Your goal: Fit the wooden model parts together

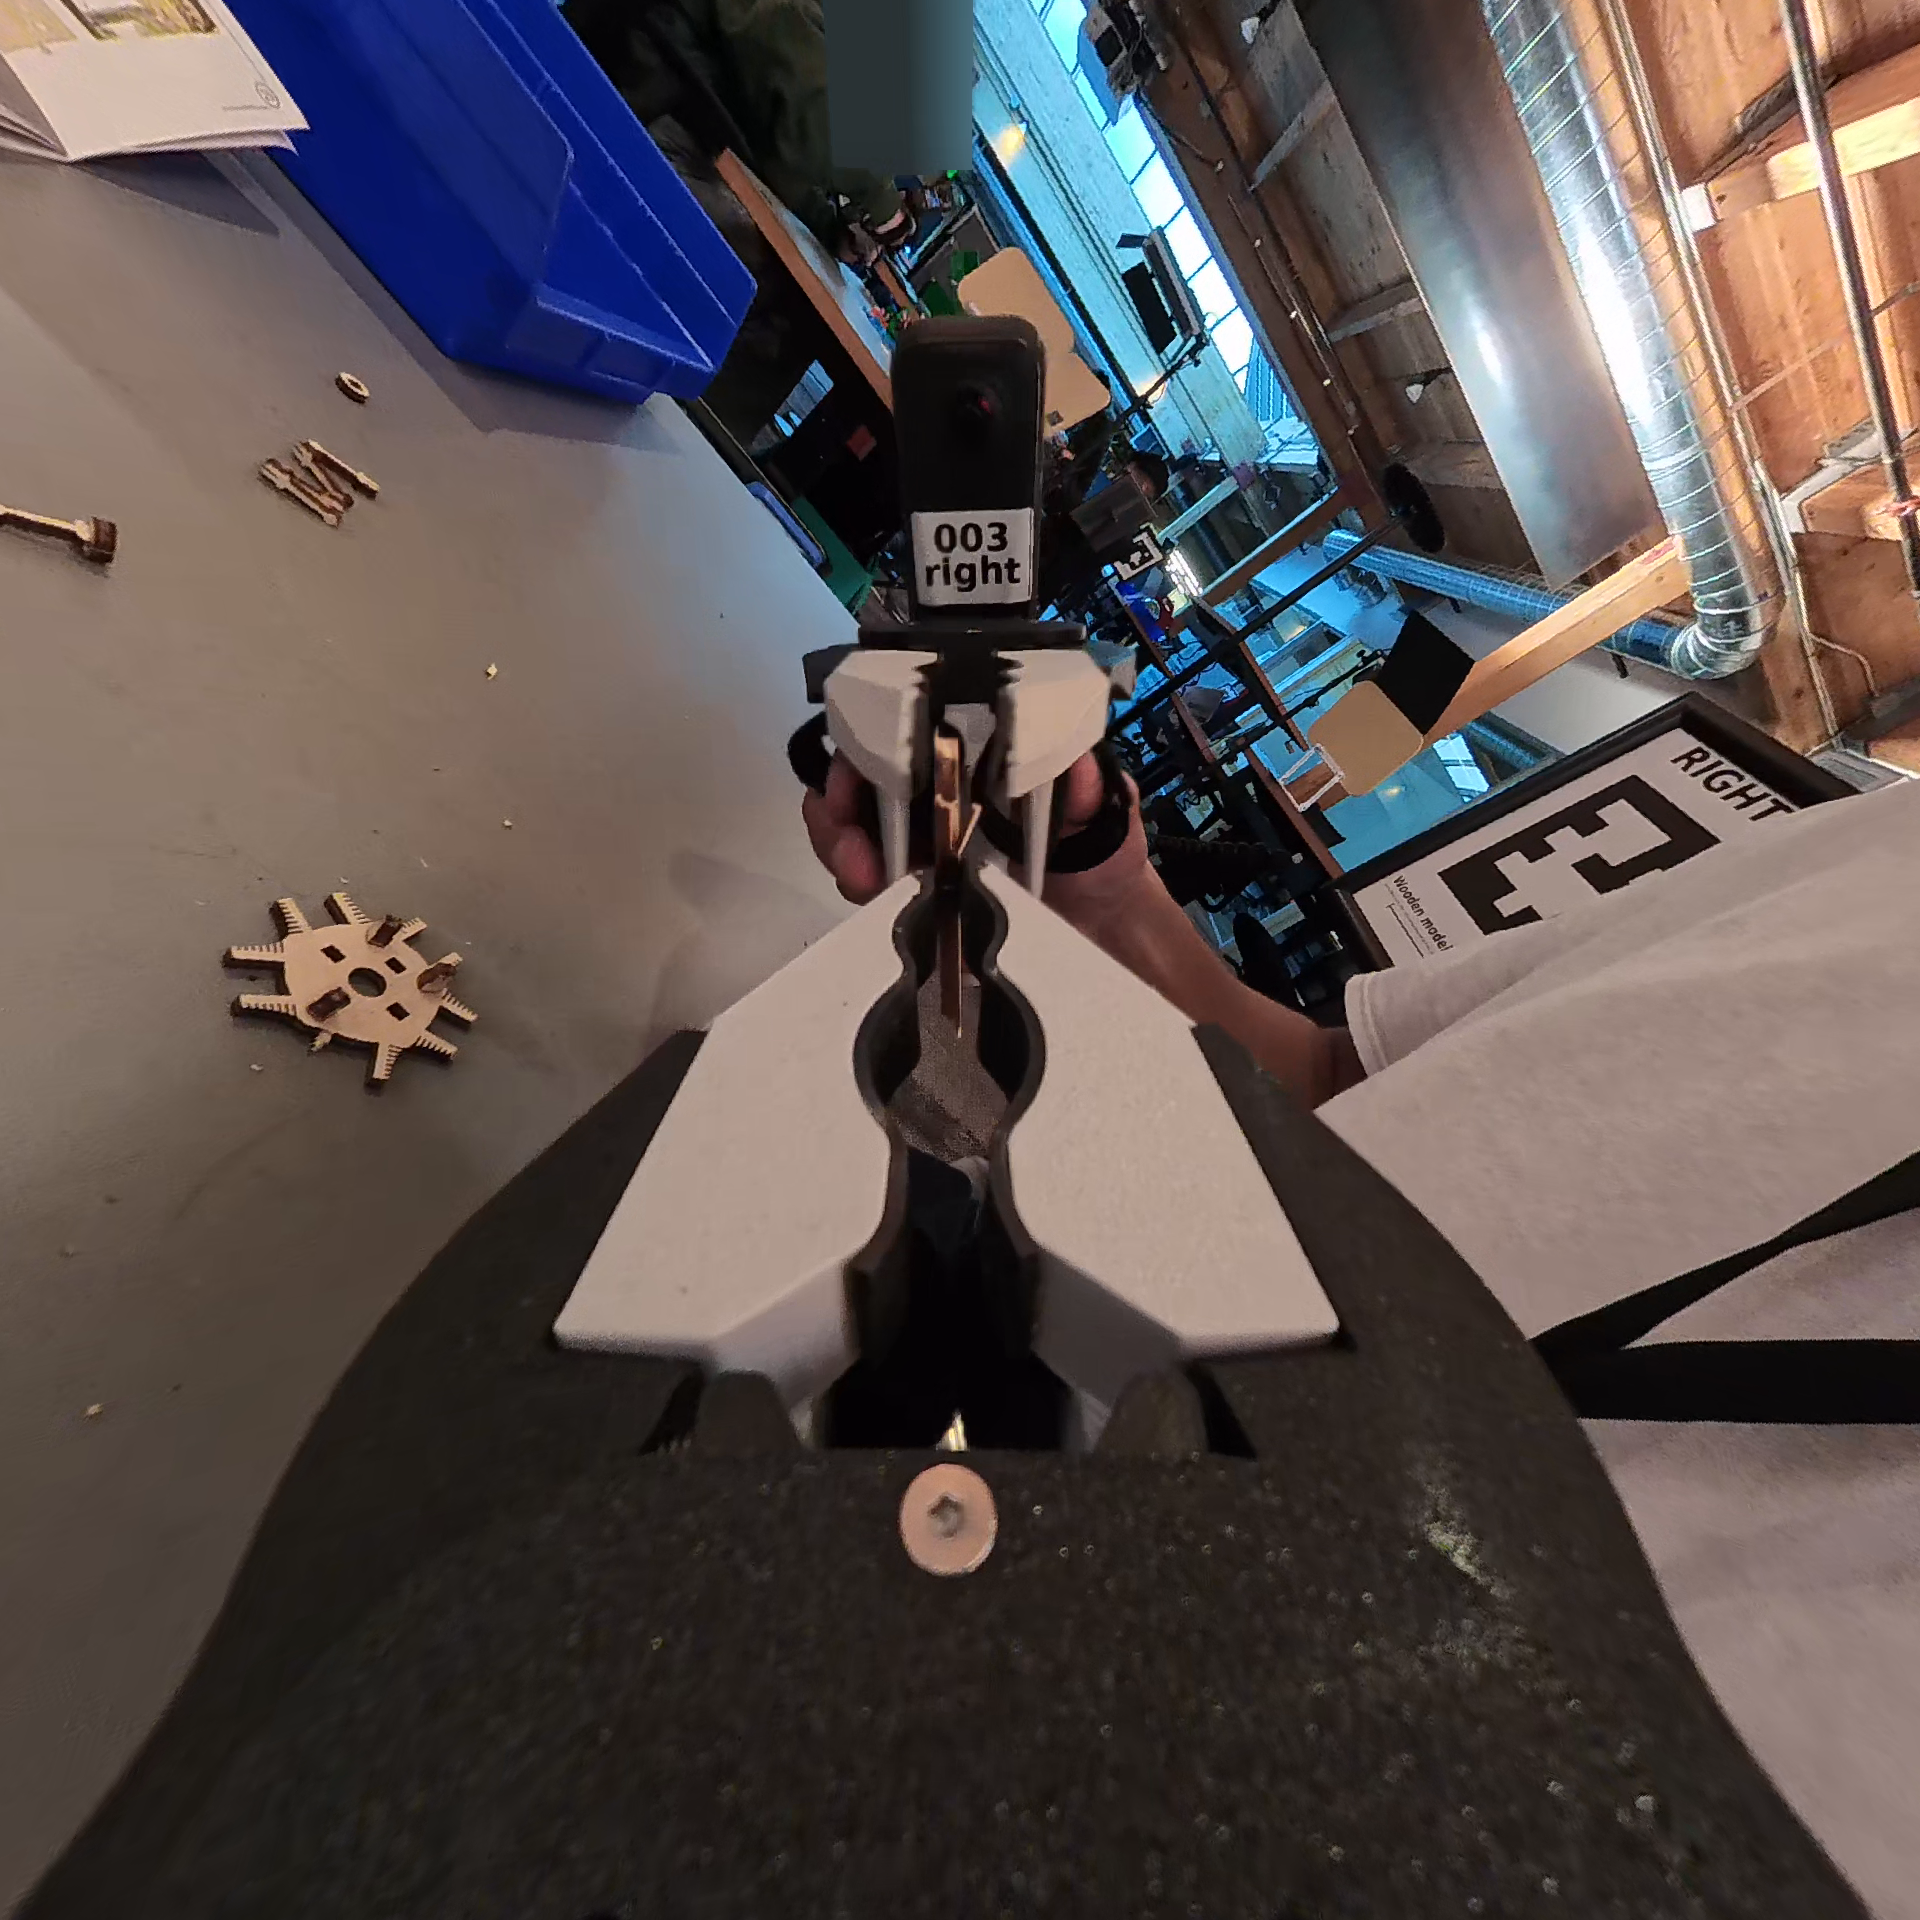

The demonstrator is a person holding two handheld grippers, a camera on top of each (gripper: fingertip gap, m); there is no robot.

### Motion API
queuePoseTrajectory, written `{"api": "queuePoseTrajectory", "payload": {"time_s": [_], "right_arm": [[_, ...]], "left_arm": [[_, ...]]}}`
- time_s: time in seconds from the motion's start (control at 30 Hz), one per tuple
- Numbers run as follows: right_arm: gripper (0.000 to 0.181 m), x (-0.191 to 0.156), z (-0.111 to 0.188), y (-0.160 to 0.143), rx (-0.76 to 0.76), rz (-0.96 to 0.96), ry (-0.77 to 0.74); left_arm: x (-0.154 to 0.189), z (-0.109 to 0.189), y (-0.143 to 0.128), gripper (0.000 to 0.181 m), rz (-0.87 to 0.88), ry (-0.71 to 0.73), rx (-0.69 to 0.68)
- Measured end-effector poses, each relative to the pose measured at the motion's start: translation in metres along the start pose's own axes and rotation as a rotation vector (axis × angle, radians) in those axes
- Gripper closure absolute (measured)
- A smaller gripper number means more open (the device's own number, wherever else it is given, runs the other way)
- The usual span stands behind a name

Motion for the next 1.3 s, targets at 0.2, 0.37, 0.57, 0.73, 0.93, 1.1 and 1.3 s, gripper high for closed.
{"api": "queuePoseTrajectory", "payload": {"time_s": [0.2,0.37,0.57,0.73,0.93,1.1,1.3], "right_arm": [[0.178,0.000,-0.003,-0.002,-0.004,-0.023,0.013],[0.176,-0.001,-0.005,-0.005,-0.024,-0.002,0.003],[0.178,-0.002,-0.002,-0.008,-0.108,0.210,-0.120],[0.176,0.002,-0.005,-0.016,-0.233,0.479,-0.300],[0.173,0.003,-0.010,-0.018,-0.279,0.590,-0.298],[0.169,0.002,-0.008,-0.013,-0.541,0.772,-0.149],[0.174,-0.006,-0.031,-0.015,-0.812,1.069,-0.099]], "left_arm": [[0.001,-0.002,-0.003,0.181,0.006,-0.010,-0.020],[0.002,-0.006,-0.007,0.181,0.040,-0.041,-0.038],[-0.002,-0.008,-0.012,0.181,-0.104,0.068,-0.087],[-0.009,-0.009,-0.018,0.181,-0.399,0.296,-0.221],[-0.014,-0.005,-0.019,0.181,-0.474,0.316,-0.302],[-0.020,0.007,-0.018,0.181,-0.599,0.341,-0.479],[-0.012,0.007,-0.022,0.180,-0.697,0.337,-0.554]]}}
Point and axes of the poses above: each gripper's, where its closed fingertips meet, z back along the fingers, y out of its top, x = y × z across the jaws, the point moved 7 cm from there along z, back along the fingers, and after that the axes turned 10 degrees about x, right-handed, at the moved point
